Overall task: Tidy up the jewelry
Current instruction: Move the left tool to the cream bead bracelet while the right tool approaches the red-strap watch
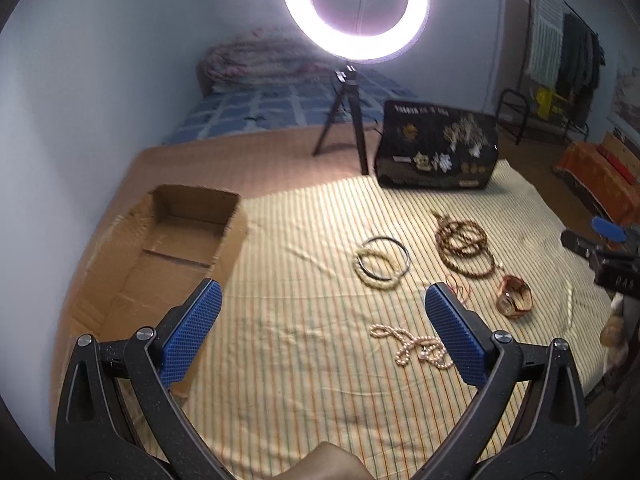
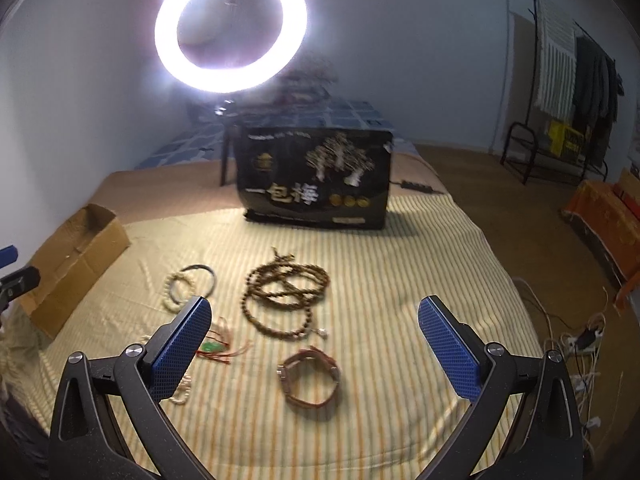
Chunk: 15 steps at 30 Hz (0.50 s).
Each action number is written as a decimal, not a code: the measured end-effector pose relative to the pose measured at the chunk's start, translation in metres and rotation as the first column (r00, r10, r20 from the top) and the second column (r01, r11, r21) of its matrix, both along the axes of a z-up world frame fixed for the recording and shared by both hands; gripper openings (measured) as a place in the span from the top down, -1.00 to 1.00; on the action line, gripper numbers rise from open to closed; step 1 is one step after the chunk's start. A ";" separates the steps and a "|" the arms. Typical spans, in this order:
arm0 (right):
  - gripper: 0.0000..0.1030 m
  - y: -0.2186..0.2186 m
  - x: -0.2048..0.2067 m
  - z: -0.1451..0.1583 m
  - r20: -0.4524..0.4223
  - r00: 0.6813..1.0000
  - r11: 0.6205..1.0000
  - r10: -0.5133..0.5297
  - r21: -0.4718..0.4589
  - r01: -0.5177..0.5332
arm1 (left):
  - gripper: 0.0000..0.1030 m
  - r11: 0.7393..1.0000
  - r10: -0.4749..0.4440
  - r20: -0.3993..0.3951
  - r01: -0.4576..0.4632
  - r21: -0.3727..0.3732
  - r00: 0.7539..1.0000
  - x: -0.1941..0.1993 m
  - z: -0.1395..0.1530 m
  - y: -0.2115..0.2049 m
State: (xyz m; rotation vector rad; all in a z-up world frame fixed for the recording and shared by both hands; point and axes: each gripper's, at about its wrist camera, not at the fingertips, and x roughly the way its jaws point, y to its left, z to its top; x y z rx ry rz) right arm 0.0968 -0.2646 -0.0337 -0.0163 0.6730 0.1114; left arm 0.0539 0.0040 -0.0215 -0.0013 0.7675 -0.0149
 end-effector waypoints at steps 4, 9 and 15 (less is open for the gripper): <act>-0.99 -0.010 0.011 -0.004 -0.034 0.999 1.000 -0.004 -0.015 0.004 | -0.89 0.999 -0.027 -0.060 0.024 -0.039 0.998 0.012 -0.011 -0.003; -0.99 -0.021 0.023 -0.016 -0.096 0.995 0.999 -0.005 -0.041 0.001 | -0.73 0.998 -0.051 -0.080 0.047 -0.052 0.996 0.020 -0.016 -0.008; -0.99 -0.024 0.029 -0.040 -0.203 0.979 0.998 0.021 -0.051 -0.031 | -0.46 0.992 -0.077 -0.134 0.062 -0.113 0.988 0.037 -0.033 -0.017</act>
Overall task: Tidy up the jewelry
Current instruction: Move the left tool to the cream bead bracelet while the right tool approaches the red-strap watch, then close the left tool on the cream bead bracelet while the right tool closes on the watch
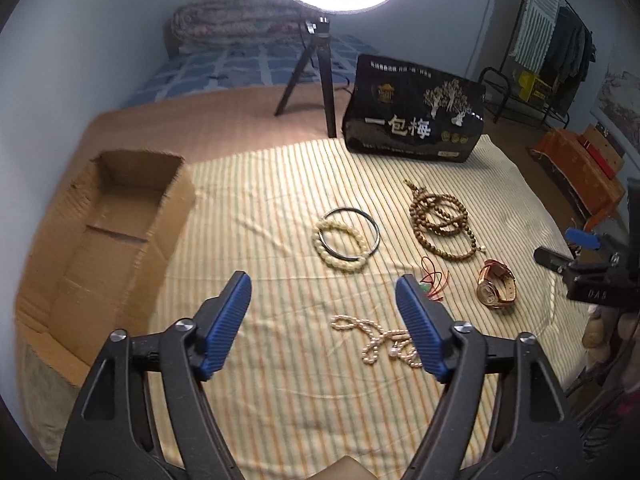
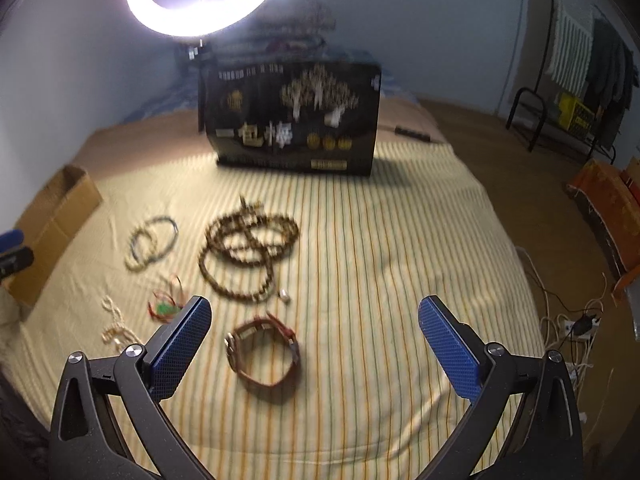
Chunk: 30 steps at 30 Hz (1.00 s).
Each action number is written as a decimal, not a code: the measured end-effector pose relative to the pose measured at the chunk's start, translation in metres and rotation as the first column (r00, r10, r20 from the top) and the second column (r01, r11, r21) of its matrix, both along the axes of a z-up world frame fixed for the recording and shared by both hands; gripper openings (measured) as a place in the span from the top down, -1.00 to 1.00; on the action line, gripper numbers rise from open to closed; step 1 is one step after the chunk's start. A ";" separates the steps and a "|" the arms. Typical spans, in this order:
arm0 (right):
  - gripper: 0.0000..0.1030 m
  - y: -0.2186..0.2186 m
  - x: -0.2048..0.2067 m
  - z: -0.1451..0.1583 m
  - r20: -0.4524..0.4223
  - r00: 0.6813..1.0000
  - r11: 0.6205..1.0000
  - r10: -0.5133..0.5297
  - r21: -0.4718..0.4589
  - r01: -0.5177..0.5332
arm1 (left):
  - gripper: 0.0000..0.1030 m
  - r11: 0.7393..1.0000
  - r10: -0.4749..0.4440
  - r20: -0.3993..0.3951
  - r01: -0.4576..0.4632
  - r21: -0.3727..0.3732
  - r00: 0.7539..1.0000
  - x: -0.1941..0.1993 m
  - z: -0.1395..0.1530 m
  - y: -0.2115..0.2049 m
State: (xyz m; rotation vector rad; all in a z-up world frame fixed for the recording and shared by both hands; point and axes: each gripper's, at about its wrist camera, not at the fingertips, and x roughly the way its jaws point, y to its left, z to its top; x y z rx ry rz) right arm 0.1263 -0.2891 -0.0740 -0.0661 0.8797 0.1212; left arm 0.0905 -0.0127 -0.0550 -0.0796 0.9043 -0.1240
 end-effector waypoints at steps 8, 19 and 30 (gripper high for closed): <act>-0.99 -0.005 0.005 -0.020 -0.096 0.995 0.999 0.015 0.052 -0.010 | -0.46 0.998 -0.051 -0.074 0.049 -0.026 0.996 0.025 -0.025 -0.025; -0.67 -0.015 0.013 -0.037 -0.184 0.983 0.997 -0.009 0.077 0.024 | 0.10 0.993 0.041 -0.204 -0.062 -0.101 0.978 0.078 -0.060 -0.003; -0.30 -0.021 0.021 -0.044 -0.252 0.967 0.986 -0.033 0.148 0.072 | 0.43 0.972 0.075 -0.293 -0.136 -0.192 0.953 0.104 -0.086 0.022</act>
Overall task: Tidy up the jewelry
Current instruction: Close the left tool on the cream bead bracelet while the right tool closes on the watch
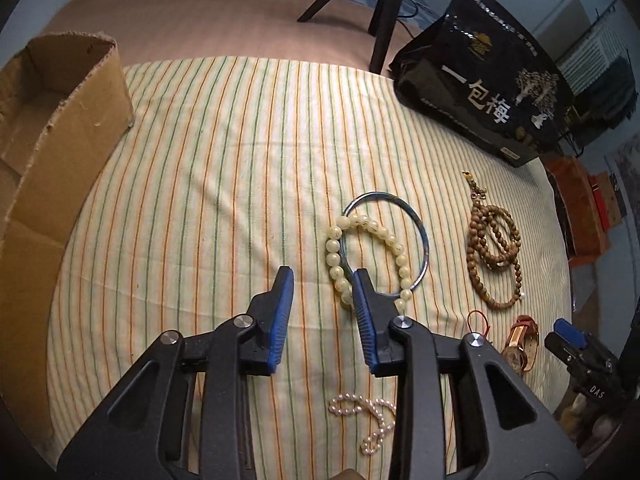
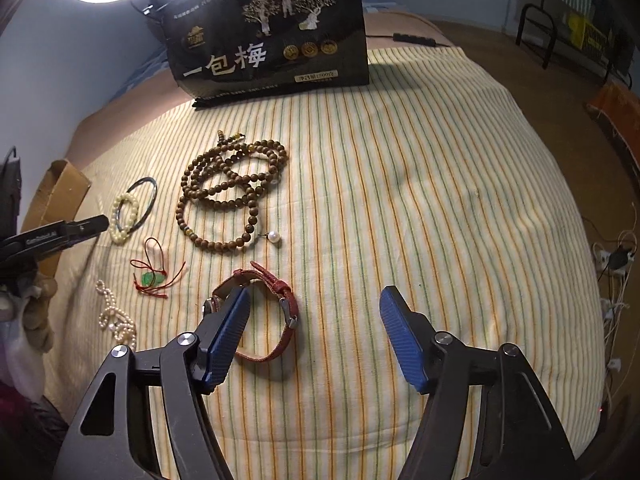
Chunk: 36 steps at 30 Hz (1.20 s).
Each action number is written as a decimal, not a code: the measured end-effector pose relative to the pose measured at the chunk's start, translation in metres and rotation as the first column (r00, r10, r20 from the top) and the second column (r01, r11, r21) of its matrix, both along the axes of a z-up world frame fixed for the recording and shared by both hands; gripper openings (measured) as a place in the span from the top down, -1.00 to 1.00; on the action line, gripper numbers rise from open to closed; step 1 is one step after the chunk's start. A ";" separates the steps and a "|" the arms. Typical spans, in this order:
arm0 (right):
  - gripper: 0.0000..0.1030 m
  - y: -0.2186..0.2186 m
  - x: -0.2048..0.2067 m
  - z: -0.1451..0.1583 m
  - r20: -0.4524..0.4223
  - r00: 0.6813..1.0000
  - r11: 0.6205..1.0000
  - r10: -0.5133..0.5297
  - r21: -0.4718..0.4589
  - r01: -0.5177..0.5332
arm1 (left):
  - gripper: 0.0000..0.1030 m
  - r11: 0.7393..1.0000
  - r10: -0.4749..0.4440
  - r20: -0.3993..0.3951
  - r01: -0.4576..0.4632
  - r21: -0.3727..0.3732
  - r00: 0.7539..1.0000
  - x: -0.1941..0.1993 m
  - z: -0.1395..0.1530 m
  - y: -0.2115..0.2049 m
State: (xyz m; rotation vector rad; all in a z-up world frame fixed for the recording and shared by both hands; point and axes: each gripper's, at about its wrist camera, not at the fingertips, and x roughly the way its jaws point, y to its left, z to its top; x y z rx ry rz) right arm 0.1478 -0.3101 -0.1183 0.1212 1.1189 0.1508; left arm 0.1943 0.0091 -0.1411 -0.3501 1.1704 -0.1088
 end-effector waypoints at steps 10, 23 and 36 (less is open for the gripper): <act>-0.21 0.004 0.001 -0.002 -0.003 1.000 1.000 0.000 -0.010 0.000 | 0.50 0.999 -0.016 -0.010 0.016 0.035 1.000 0.009 -0.004 -0.007; -0.08 0.010 0.003 -0.010 -0.021 1.000 1.000 0.018 -0.025 -0.018 | 0.60 0.997 -0.031 0.003 0.031 0.071 1.000 0.025 -0.008 -0.019; -0.01 0.012 0.002 -0.015 -0.027 0.999 0.999 0.025 -0.026 -0.026 | 0.84 1.000 -0.003 0.004 0.004 -0.006 1.000 0.030 -0.005 0.001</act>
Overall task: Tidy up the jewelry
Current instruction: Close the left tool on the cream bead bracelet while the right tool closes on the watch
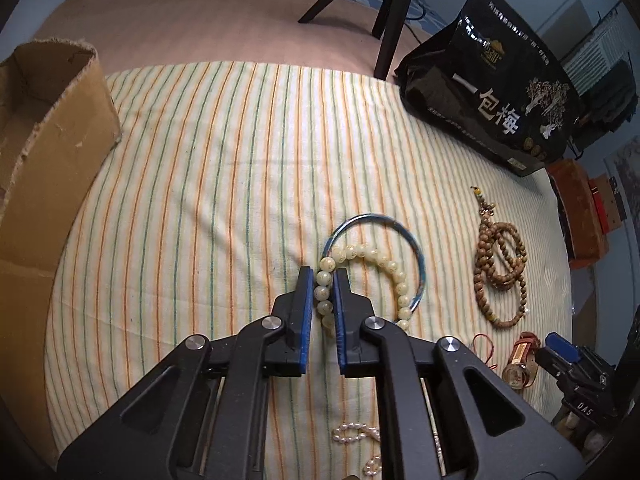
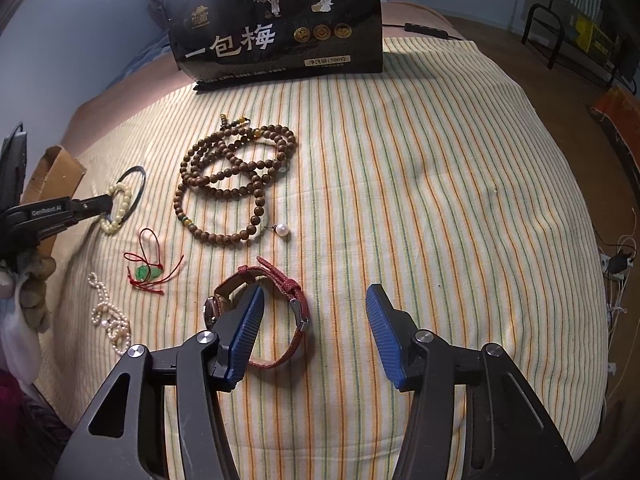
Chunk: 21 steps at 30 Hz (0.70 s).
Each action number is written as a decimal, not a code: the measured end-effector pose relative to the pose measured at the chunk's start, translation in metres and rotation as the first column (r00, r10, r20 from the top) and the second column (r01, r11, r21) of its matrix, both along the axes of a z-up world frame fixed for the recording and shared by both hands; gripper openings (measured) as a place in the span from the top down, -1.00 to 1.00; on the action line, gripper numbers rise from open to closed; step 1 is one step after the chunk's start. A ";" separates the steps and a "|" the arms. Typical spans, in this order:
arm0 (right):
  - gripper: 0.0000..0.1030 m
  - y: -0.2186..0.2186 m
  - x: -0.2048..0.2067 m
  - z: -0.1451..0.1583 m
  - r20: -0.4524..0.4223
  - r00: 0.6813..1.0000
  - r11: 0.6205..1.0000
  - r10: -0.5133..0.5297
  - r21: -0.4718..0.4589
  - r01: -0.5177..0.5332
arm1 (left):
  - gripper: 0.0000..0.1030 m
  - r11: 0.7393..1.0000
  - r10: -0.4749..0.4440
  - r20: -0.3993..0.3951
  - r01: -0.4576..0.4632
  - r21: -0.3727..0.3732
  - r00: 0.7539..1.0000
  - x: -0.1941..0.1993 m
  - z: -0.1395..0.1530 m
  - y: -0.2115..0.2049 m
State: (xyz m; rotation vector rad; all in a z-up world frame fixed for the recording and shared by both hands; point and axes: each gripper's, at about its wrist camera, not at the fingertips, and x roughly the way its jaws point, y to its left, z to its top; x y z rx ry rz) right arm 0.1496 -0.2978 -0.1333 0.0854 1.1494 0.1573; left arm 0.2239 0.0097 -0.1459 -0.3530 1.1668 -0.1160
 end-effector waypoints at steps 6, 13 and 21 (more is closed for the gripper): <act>-0.01 0.004 0.000 0.001 0.009 1.000 1.000 0.009 -0.010 -0.009 | 0.84 0.999 -0.027 0.020 0.027 -0.029 0.999 0.001 0.018 -0.015; -0.01 0.003 0.000 0.000 0.002 1.000 1.000 0.005 -0.011 -0.005 | 0.84 0.999 -0.035 -0.014 0.035 0.002 0.999 0.006 0.007 -0.022; -0.01 0.002 0.000 -0.001 -0.002 1.000 1.000 0.002 0.004 -0.002 | 0.74 1.000 0.005 -0.041 -0.006 -0.001 0.999 0.008 0.003 -0.016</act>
